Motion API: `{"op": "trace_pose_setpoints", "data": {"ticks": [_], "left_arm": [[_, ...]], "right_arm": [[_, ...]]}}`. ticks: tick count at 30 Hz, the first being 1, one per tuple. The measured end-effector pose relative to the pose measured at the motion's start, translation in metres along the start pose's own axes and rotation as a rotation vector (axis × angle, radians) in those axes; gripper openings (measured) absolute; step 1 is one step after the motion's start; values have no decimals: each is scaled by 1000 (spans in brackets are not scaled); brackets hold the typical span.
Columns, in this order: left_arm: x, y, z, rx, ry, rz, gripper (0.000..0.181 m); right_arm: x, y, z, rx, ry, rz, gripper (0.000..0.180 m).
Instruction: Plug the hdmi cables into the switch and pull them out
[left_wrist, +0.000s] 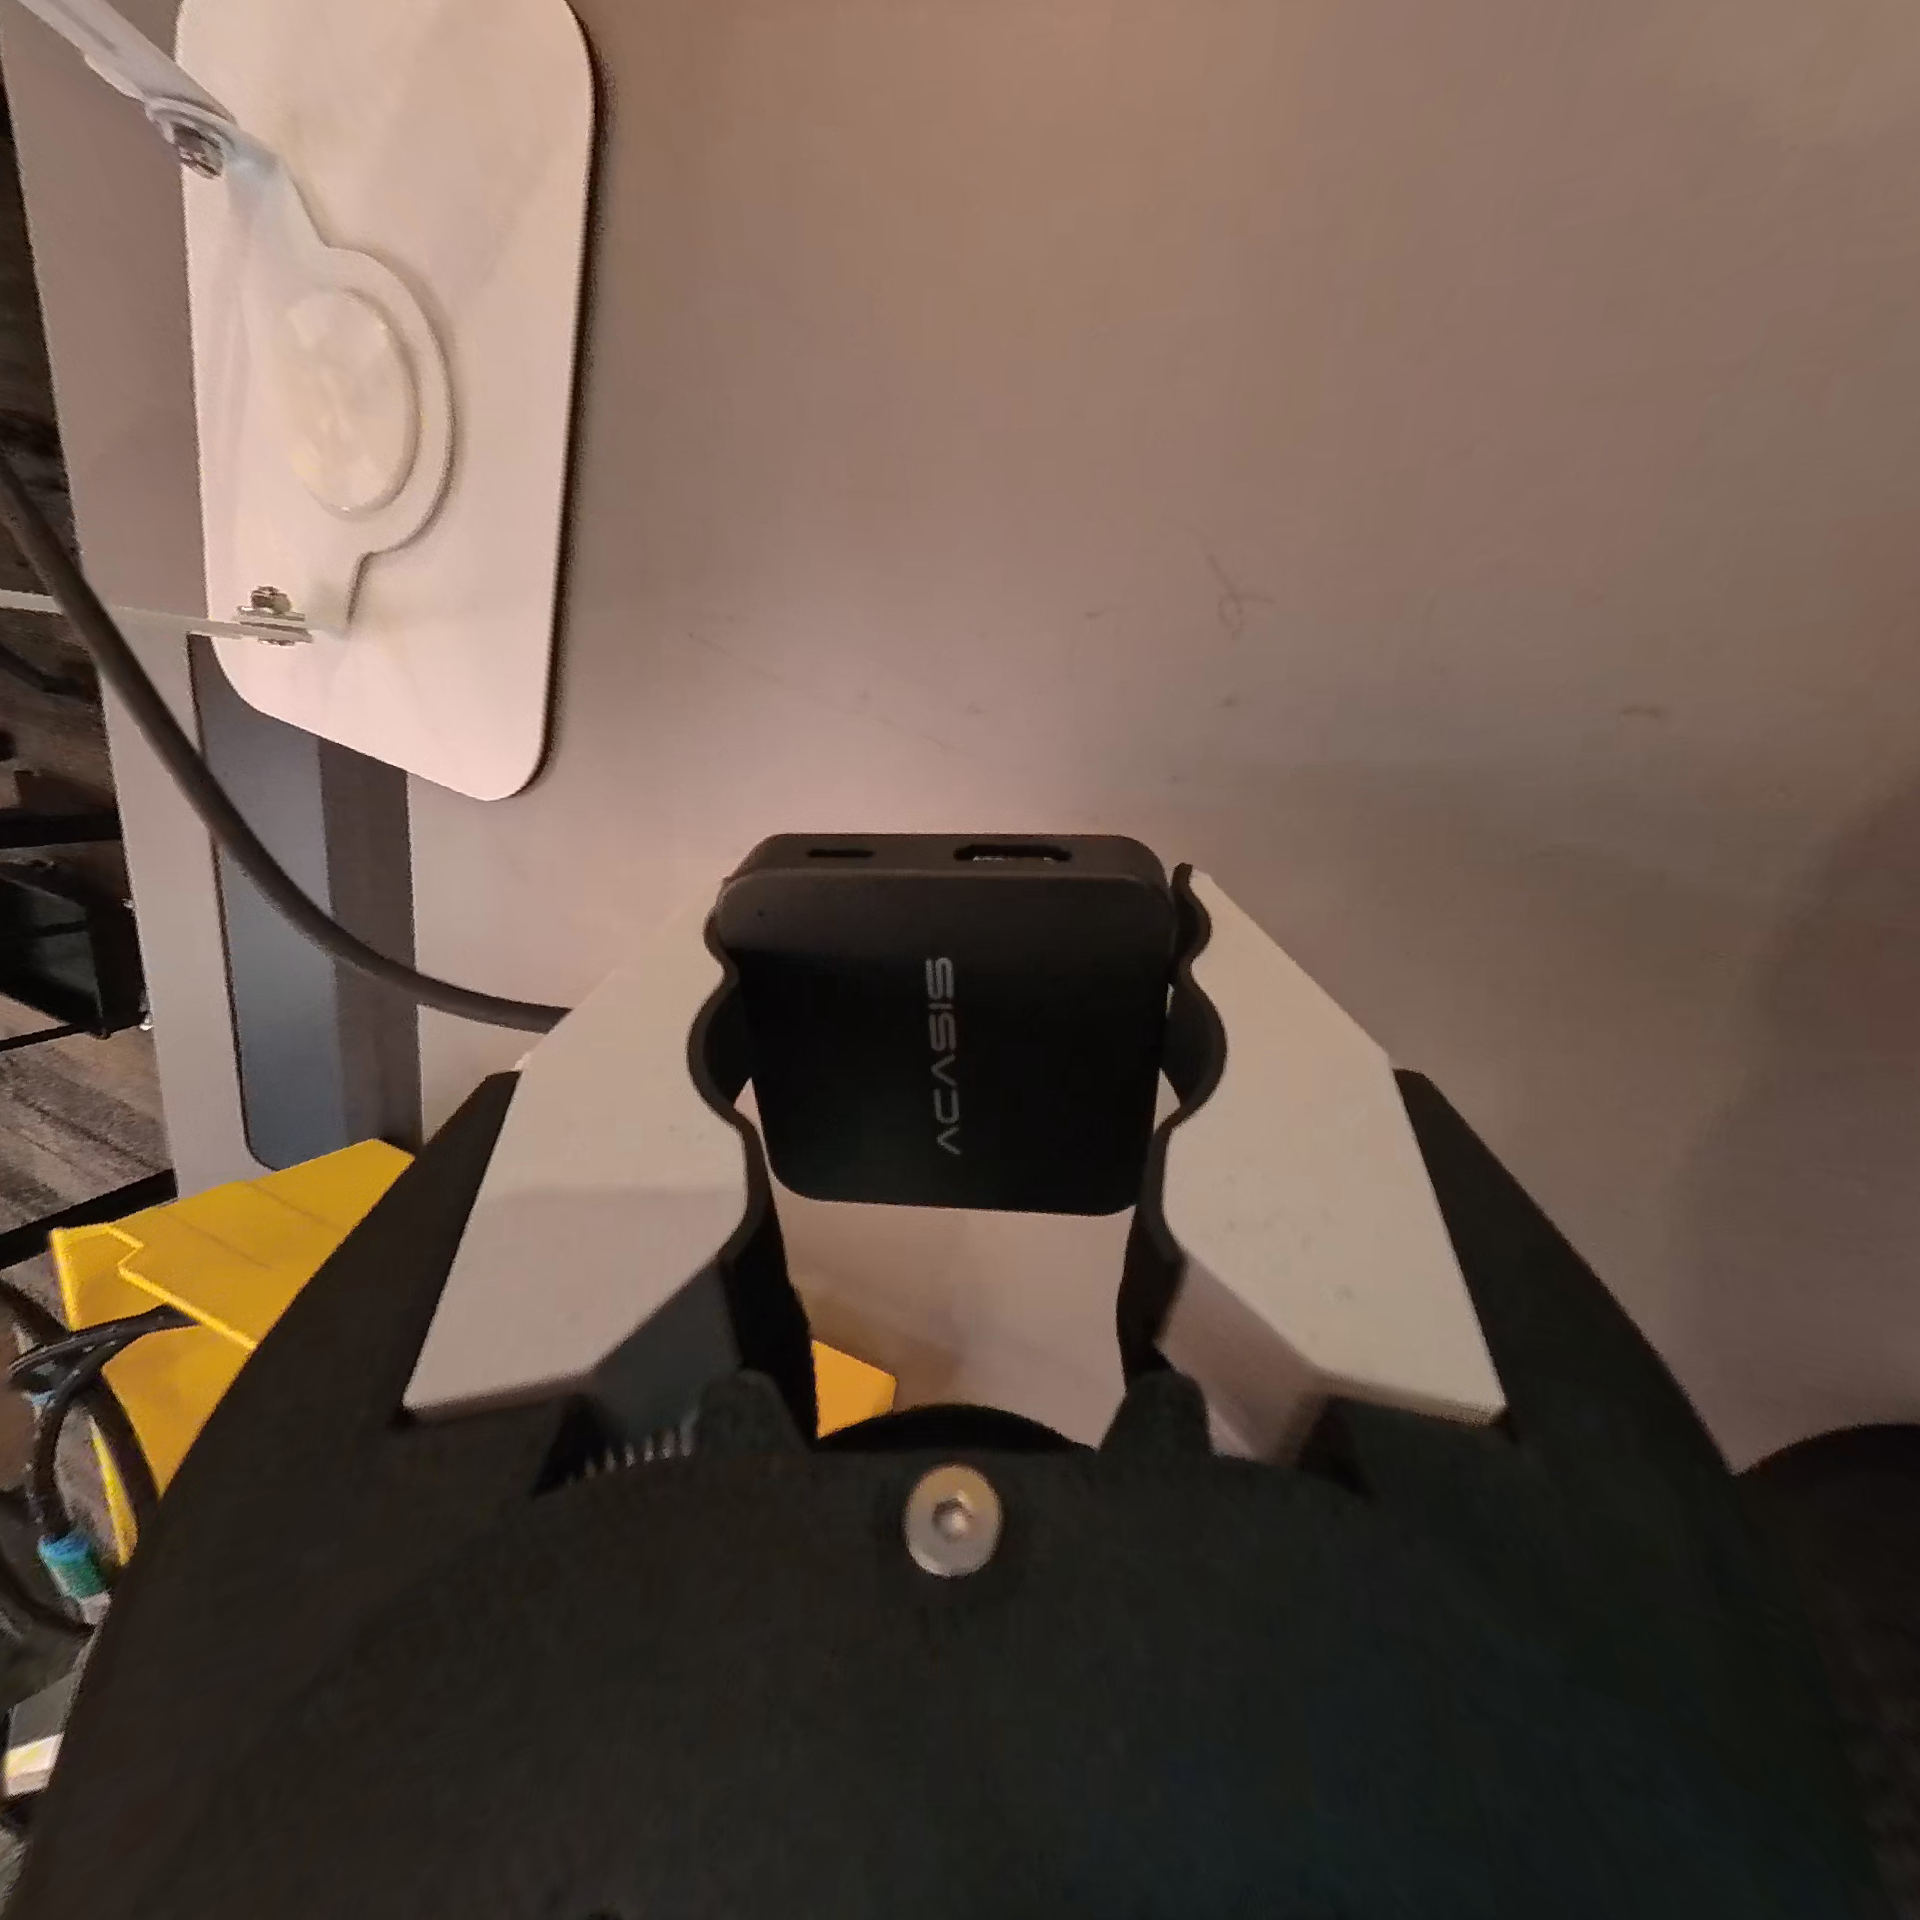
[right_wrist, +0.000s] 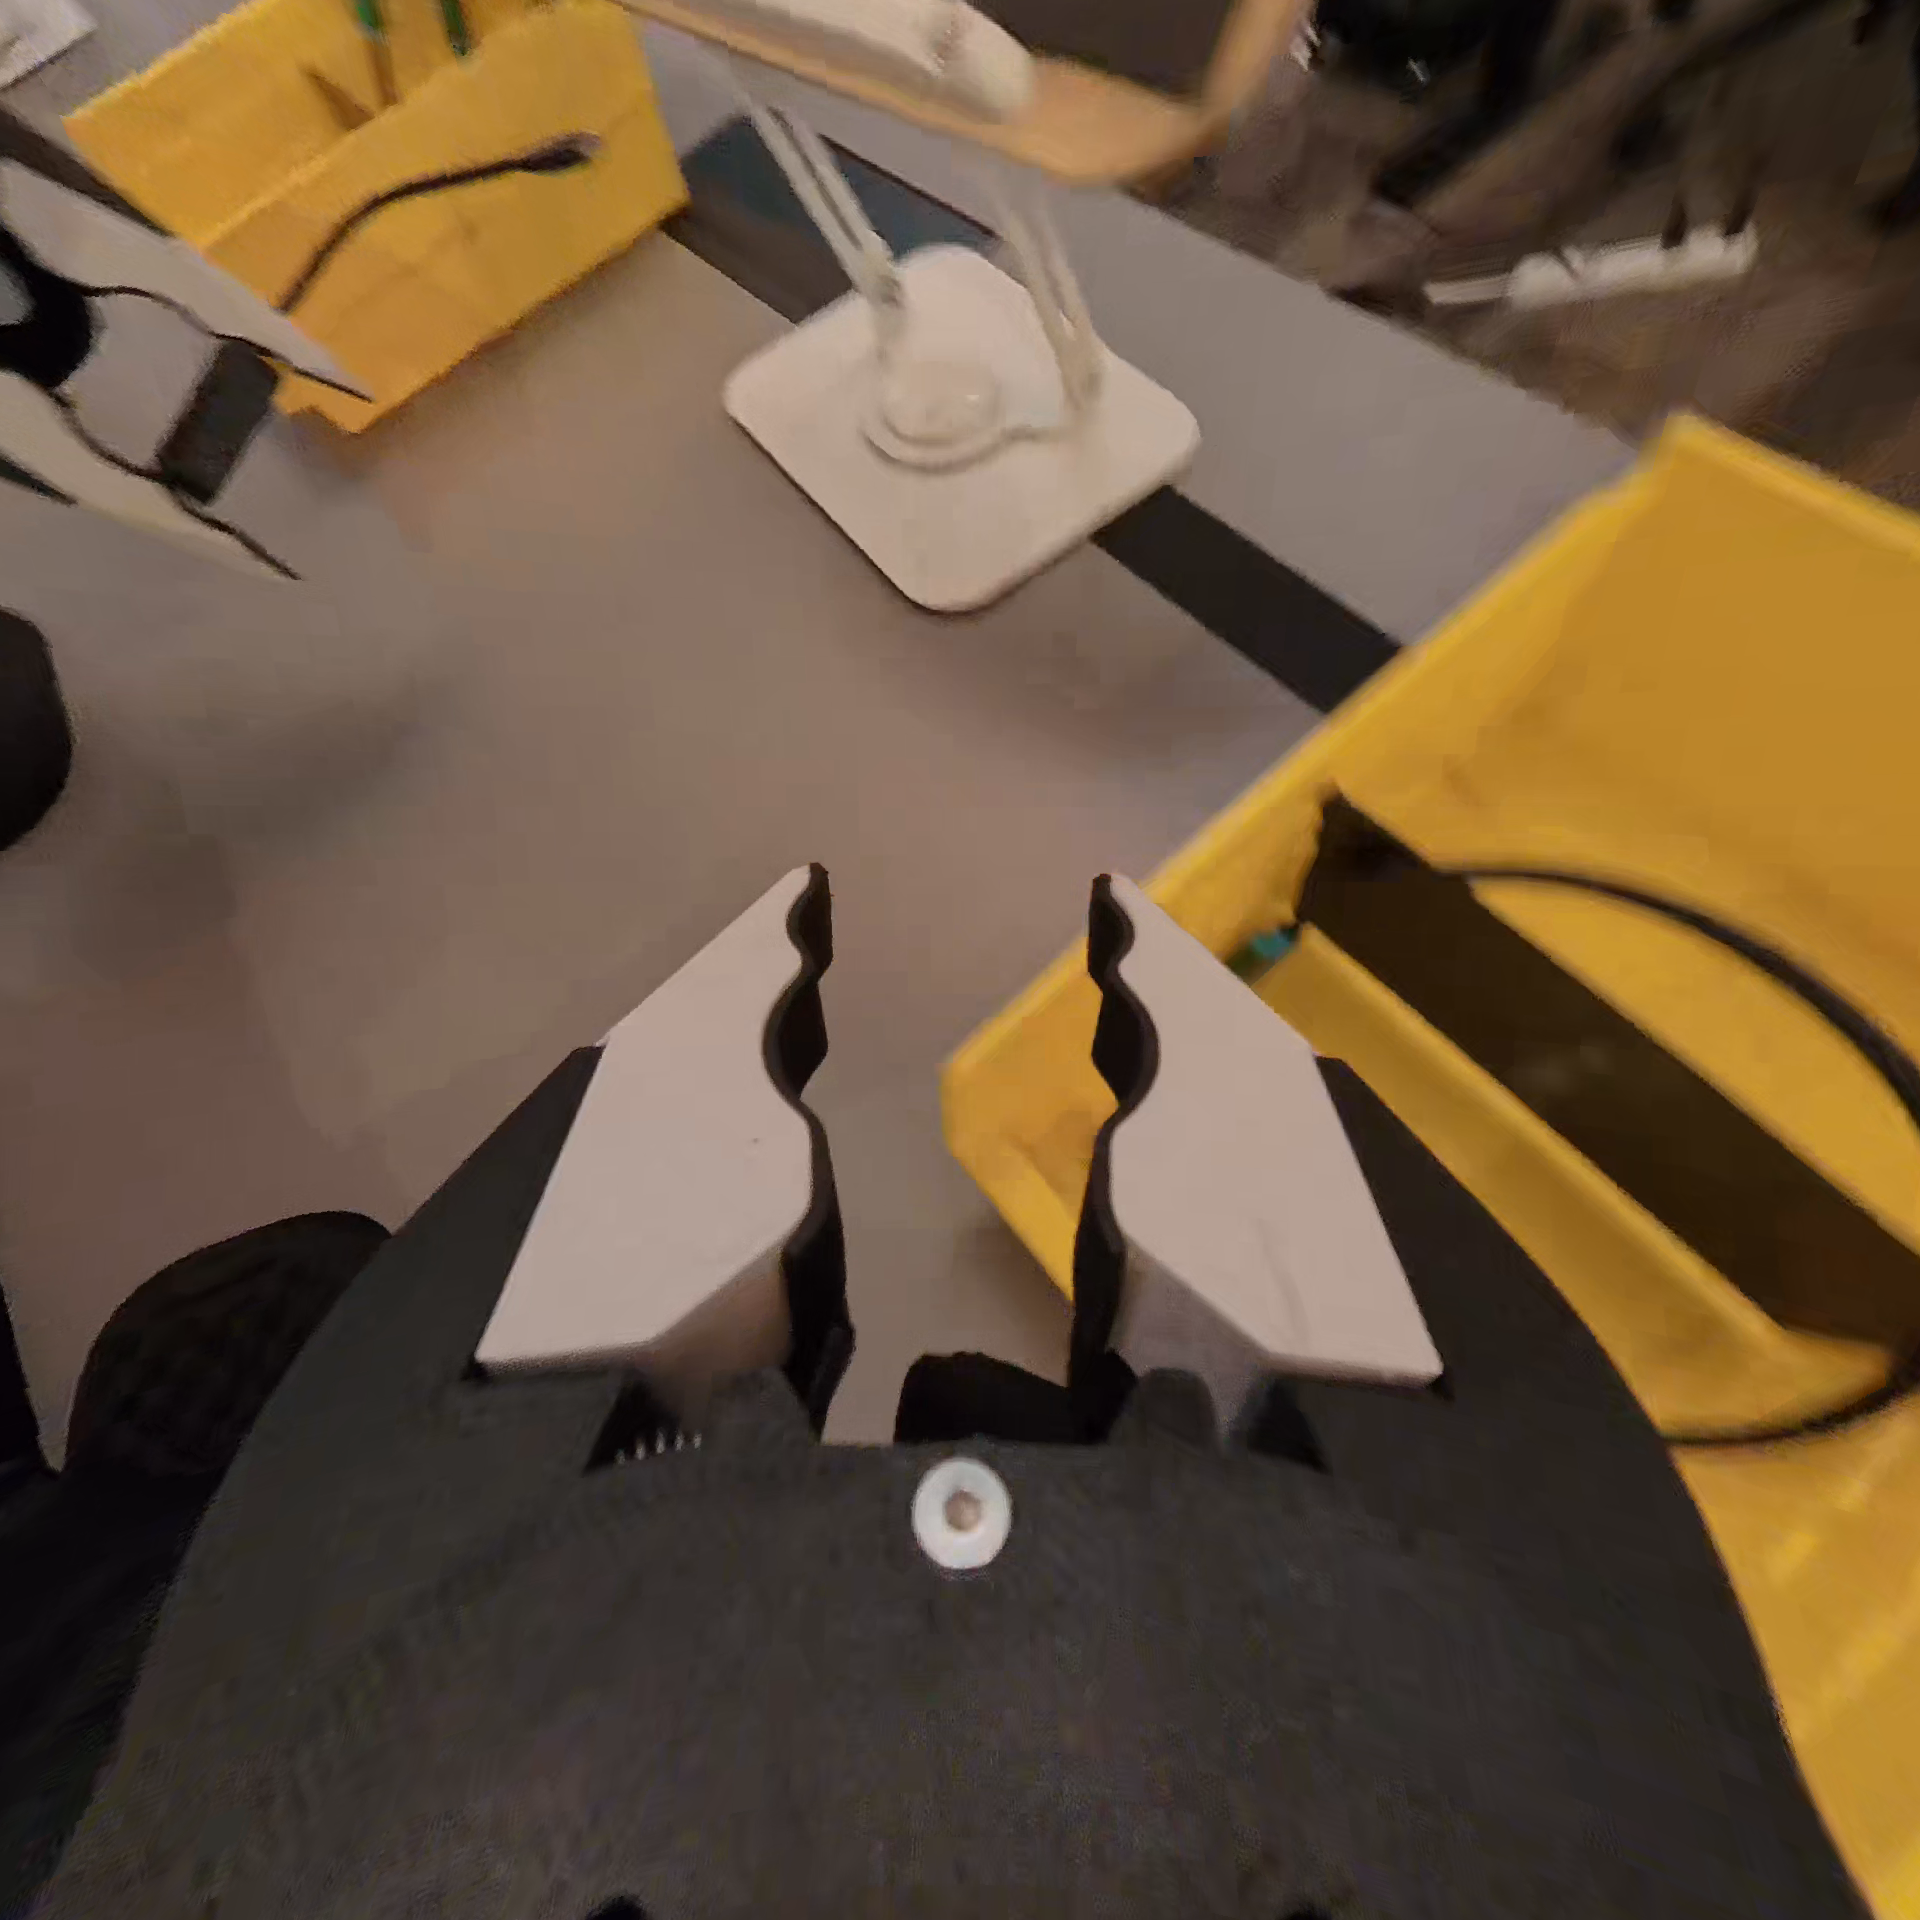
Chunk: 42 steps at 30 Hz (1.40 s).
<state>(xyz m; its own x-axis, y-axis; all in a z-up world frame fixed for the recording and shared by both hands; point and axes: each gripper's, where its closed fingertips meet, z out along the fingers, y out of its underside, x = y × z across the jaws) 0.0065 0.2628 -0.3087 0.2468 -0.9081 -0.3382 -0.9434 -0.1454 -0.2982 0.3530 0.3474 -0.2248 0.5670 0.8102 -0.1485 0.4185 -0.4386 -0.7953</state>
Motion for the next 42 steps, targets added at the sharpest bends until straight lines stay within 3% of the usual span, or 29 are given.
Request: {"op": "trace_pose_setpoints", "data": {"ticks": [7,17,25,34,42], "left_arm": [[-13,-10,-11,28,-89,16,78],[-42,-28,-29,32,-316,65,77],[-47,-26,-23,-47,-415,134,79],[-51,-28,-25,-60,-472,173,78],[-51,-31,-23,-87,-509,226,78]], "right_arm": [[-113,-80,58,80,-333,-290,50],[-239,-92,173,-79,-694,-287,49],[-270,-79,211,-143,-761,-258,48],[-270,-88,210,-78,-852,-156,40],[-264,-92,224,-48,-778,-171,18]]}}
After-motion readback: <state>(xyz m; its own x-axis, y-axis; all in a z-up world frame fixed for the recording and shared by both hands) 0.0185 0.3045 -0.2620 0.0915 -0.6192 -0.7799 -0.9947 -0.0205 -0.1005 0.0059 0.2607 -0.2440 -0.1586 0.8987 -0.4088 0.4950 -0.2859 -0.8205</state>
